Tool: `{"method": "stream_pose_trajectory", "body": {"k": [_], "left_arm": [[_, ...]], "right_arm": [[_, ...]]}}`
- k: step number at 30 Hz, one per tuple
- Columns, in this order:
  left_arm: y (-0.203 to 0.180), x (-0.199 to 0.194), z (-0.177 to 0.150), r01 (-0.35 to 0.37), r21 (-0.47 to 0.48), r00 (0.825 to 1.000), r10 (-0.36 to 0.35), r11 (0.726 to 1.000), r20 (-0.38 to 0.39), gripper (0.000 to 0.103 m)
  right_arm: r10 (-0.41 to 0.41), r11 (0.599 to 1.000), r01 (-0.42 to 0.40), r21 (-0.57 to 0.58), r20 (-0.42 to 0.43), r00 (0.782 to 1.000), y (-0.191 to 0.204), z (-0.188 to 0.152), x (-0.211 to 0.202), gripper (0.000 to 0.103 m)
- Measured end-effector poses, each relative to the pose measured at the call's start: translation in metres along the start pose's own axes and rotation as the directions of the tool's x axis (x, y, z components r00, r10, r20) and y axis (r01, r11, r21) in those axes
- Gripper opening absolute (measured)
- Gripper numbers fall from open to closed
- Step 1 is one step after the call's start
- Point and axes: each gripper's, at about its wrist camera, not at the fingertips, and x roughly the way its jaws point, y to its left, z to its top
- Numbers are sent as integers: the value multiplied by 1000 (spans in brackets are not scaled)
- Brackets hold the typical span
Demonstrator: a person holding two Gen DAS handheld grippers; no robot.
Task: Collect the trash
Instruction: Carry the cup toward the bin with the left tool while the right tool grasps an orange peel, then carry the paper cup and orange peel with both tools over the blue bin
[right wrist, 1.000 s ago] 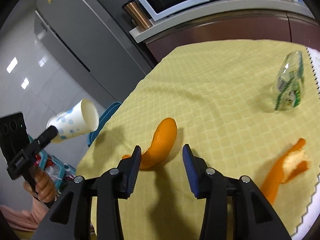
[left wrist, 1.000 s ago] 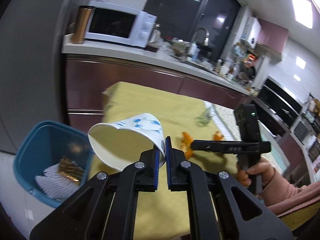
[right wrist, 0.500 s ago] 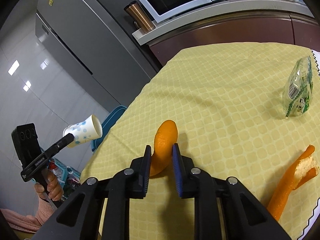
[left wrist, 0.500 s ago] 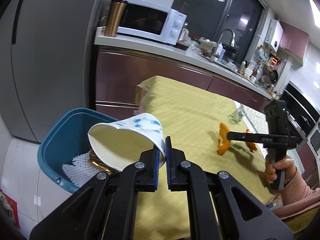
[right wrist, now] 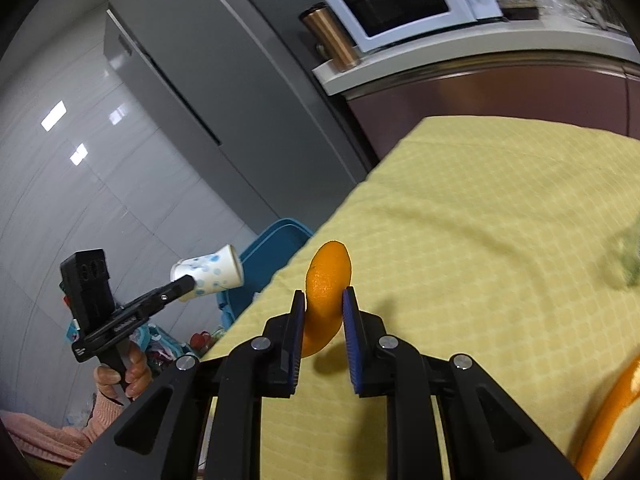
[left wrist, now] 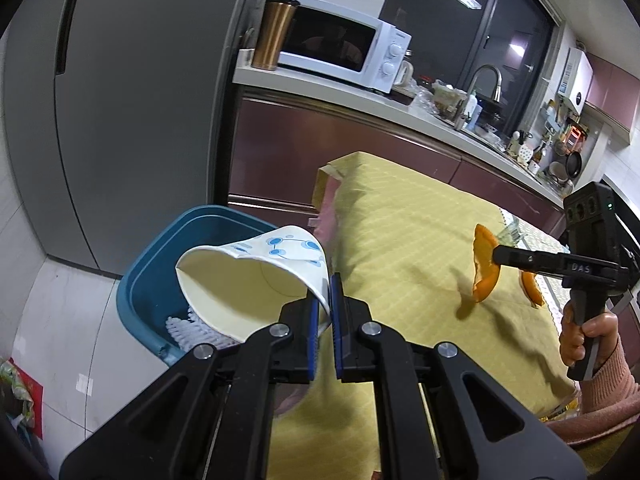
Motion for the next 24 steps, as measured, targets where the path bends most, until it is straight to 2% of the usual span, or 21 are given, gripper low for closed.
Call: {"method": "stream_pose_trajectory", "body": {"k": [24], "left_arm": [[18,2,-6,-58,-30,998,58,998,-16,6]], "right_arm": [[106,985,-116,-128,-82,991,71,27,61,17]]}}
